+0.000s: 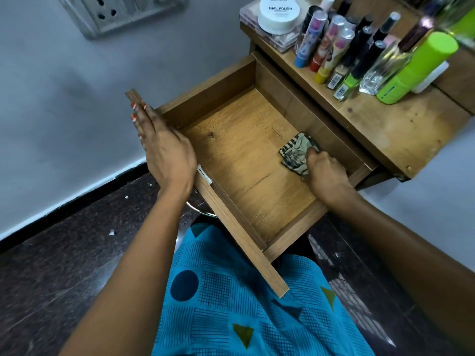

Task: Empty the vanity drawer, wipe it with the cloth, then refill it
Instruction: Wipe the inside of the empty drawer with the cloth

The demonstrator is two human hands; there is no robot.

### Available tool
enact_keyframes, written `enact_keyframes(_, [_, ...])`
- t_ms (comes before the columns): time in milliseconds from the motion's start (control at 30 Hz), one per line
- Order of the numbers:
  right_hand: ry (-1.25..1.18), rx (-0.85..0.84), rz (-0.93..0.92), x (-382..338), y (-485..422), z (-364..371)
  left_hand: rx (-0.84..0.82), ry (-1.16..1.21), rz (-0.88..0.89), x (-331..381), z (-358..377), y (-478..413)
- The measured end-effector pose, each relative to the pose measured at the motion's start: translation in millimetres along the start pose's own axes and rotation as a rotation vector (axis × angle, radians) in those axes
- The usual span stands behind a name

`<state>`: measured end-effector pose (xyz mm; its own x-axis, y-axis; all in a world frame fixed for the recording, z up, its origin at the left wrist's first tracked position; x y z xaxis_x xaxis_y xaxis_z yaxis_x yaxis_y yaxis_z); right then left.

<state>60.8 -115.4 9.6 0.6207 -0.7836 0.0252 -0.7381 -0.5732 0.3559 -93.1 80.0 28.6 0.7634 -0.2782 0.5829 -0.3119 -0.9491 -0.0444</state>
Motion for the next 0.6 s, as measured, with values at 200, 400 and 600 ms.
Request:
enact_keyframes(200, [0.046, 0.115, -0.01, -9, -6, -2, 0.006, 0.002, 0.002, 0, 1, 0])
enact_keyframes(400, [0.174, 0.173, -0.104, -44, -49, -2, -0.006, 0.006, 0.001, -1, 1, -1])
enact_keyframes(600, [0.159, 0.215, -0.147, -84, -100, -13, -0.007, 0.026, 0.014, -1, 0, -1])
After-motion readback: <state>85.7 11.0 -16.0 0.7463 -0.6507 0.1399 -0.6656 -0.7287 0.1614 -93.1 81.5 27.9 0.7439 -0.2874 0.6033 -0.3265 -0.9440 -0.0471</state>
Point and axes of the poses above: each hand's wrist, its own y-axis away from the middle knuckle, its own z-axis out of the palm, x = y × z, the point moved 3 cm from there along -y, towards the middle knuckle, and after that the axes turned 5 degrees about -y, right-handed, at the moved point
